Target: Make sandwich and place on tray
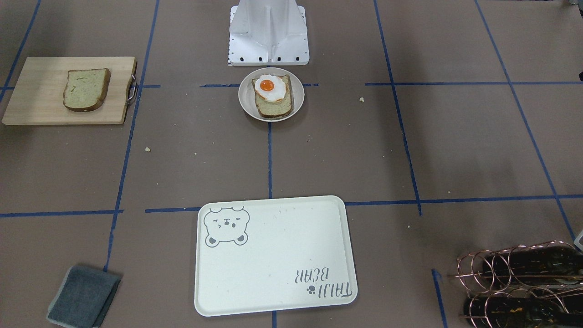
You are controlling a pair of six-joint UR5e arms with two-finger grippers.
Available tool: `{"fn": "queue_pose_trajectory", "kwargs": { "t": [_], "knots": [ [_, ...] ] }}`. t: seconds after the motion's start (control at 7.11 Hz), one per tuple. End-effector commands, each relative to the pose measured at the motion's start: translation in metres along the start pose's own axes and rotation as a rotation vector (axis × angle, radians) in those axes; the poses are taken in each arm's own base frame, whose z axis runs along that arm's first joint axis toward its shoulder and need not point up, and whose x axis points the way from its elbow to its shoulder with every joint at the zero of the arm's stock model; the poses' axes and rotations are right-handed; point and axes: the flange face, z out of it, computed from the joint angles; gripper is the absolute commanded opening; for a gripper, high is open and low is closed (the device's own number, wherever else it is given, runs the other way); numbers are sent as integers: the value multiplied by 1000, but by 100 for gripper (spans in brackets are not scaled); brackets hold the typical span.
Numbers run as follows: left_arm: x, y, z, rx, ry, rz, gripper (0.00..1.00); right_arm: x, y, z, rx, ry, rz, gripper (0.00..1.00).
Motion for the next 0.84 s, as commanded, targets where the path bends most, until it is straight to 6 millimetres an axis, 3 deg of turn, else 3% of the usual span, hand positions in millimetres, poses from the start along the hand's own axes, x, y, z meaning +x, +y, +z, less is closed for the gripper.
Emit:
{"fn": "queue_pose_trajectory", "kwargs": {
  "t": [0.0,0.14,0.28,0.42,0.7],
  "knots": [
    [8,-4,-8,18,-1,18,100,-56,-23,2,34,-36,-69,100],
    [10,-10,-11,26,-2,25,100,-84,-27,9,85,-81,-78,100],
    [10,-11,-11,32,-2,32,100,-108,-26,18,91,-131,22,100],
    [11,-12,-12,40,-3,39,100,-132,-2,35,60,-185,91,100],
    [12,-13,-14,46,-2,45,100,-147,40,49,31,-232,154,100]
  ]
}}
